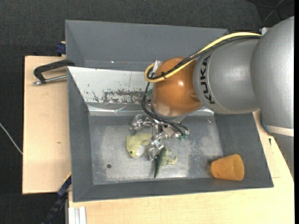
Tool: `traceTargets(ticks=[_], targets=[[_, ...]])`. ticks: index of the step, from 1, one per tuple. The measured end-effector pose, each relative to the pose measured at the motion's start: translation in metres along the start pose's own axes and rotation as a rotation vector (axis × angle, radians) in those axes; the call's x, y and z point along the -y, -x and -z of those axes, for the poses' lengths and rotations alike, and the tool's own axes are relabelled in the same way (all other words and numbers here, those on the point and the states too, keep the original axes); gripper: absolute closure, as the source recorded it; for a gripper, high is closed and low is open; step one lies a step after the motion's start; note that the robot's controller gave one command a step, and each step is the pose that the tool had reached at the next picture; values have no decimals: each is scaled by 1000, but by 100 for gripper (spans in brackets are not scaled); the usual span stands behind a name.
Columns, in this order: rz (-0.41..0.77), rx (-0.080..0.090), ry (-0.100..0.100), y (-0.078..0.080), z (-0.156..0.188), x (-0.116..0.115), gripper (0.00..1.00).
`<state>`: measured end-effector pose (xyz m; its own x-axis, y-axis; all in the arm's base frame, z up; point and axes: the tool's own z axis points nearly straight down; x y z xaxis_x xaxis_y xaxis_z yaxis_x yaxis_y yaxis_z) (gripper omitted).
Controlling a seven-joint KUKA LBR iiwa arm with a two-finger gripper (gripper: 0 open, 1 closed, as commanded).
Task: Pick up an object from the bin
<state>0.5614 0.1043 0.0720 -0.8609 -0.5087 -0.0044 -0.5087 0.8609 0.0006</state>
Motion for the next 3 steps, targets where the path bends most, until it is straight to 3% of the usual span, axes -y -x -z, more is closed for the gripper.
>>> traceTargets(ticks=[1,2,3], targets=[[-91,4,-2,-8,30,21,0],[-33,3,0,12,29,-2,0],[-1,2,0,5,0,16,0]])
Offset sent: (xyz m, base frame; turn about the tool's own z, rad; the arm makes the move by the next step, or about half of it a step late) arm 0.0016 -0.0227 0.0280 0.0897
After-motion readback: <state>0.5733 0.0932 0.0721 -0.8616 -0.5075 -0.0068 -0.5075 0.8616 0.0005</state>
